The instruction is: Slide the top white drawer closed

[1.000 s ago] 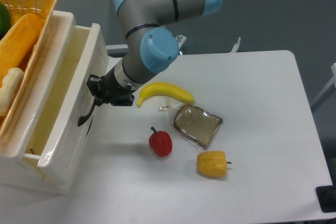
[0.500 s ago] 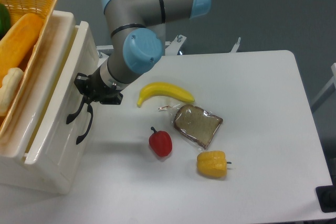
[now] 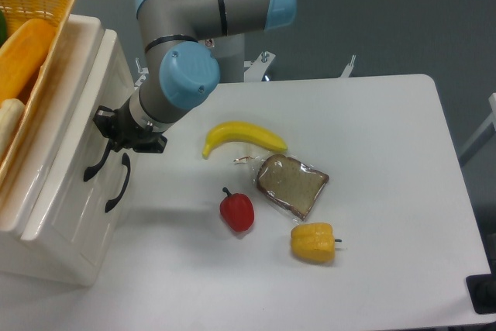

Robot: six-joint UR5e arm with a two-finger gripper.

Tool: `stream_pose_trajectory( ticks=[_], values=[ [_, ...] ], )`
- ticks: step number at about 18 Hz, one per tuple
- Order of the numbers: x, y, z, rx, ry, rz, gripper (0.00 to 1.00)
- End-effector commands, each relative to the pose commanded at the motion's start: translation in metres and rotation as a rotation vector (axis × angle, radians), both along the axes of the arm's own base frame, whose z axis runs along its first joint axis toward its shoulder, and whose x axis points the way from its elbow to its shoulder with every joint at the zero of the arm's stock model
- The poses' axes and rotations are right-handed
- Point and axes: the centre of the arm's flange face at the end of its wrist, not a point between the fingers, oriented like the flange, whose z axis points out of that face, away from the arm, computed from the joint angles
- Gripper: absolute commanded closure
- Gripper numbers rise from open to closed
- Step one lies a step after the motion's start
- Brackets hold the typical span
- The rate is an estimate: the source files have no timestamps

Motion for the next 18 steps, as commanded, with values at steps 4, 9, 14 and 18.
stream_pose_trajectory(
  ticks=[4,9,14,18],
  values=[
    [-0.021,-0.007,0.002,-0.004,0.022,0.023,0.69],
    [-0.079,-0.035,0.007,-0.029,0.086,0.101,0.54],
    [-0.148,-0.068,0.02,-0.033,0.168,0.204,0.5],
    [-0.194,-0.095,0.029,-0.012,0.254,0.284,0.38]
  ],
)
